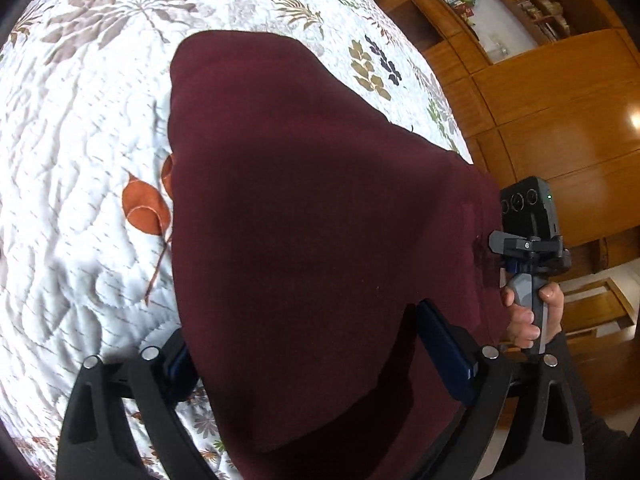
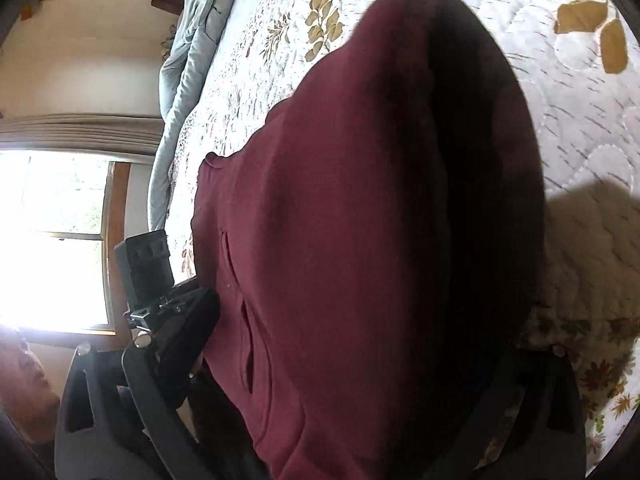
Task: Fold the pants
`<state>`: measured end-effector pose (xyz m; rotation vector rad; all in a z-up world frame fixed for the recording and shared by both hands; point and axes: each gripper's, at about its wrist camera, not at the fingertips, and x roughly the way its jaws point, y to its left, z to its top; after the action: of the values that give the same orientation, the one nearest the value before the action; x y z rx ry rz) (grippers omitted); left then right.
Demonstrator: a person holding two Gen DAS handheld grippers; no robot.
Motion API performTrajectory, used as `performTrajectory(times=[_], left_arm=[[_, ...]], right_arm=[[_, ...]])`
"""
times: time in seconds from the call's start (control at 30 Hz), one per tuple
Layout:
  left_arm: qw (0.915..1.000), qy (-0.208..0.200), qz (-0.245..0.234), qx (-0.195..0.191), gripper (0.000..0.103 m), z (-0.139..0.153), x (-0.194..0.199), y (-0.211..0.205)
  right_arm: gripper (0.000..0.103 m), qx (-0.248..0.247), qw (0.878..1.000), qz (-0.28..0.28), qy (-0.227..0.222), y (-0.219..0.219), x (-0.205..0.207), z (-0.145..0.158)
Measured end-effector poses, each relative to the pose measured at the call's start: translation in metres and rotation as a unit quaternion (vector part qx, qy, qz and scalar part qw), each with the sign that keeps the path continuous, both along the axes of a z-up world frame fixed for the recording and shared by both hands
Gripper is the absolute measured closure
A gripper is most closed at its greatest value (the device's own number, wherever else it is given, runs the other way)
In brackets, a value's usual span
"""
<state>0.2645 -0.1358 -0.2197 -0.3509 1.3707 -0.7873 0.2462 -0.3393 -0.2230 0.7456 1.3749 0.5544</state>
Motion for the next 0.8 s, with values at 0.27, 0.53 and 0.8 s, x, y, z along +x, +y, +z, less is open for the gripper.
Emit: performTrajectory(times=[0.27, 0.53, 0.8], left_arm=[[0.9997, -0.013, -0.013, 0.017, 0.023, 0.003, -0.003, 0.001], [0.9996, -0.016, -0.022, 0.011, 0.044, 0.002, 0.000, 0.014], [0.9994, -0.002, 0.002, -0.034, 0.067, 0.004, 0.001, 0.034]], right_arm=[[0.024, -0.090, 0.996, 0.025, -0.004, 0.018, -0.002, 0.012], [0.037, -0.124, 0.992, 0.017, -0.008, 0.022, -0.009, 0.019], [0.058, -0.164, 0.986, 0.009, -0.029, 0.033, -0.014, 0.042]])
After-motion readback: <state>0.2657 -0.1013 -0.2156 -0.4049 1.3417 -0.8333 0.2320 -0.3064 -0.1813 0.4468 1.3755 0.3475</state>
